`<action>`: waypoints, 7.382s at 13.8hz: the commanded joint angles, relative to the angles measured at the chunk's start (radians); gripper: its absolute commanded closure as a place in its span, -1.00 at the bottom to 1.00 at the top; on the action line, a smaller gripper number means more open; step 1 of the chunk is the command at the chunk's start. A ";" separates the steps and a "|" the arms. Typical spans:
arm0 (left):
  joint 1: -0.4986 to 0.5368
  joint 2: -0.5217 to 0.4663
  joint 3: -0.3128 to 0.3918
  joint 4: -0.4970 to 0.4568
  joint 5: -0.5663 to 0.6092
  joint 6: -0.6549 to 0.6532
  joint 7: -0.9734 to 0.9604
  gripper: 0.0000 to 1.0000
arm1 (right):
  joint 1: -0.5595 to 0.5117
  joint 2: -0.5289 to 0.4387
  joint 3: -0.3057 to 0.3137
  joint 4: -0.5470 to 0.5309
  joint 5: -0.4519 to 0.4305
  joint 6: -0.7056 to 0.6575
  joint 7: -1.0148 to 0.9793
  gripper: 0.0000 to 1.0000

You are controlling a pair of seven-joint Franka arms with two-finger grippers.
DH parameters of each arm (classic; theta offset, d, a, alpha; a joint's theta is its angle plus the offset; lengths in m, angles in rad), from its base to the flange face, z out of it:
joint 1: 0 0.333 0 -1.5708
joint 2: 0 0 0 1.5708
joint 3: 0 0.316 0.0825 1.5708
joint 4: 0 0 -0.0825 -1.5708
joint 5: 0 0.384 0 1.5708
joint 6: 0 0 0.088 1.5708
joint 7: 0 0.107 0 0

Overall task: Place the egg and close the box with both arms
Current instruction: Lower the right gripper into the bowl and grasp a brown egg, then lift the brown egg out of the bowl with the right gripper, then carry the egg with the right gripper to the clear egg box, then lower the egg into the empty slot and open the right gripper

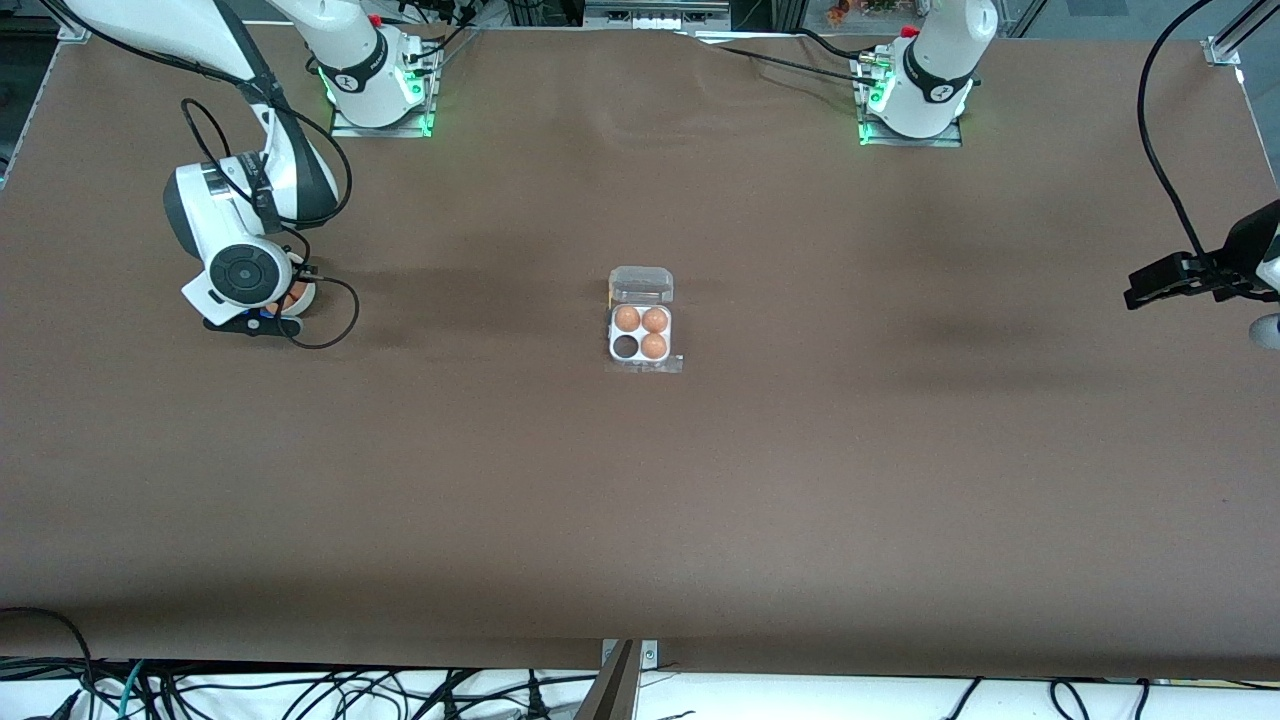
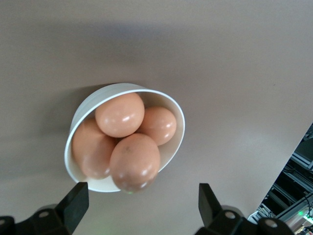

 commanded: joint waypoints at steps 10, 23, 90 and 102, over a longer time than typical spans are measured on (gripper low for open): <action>-0.004 0.007 0.000 0.026 0.017 -0.020 0.000 -1.00 | -0.016 0.044 0.001 0.042 -0.021 0.029 -0.016 -0.74; -0.006 0.007 0.000 0.026 0.020 -0.020 -0.002 -1.00 | -0.028 0.058 0.001 0.042 -0.015 0.052 -0.016 -0.29; -0.004 0.010 0.001 0.026 0.009 -0.019 0.007 -1.00 | 0.417 0.383 0.249 0.799 0.478 0.124 0.263 0.66; -0.007 0.013 -0.002 0.026 0.009 -0.019 0.001 -1.00 | 0.489 0.516 0.249 0.847 0.482 0.256 0.263 0.66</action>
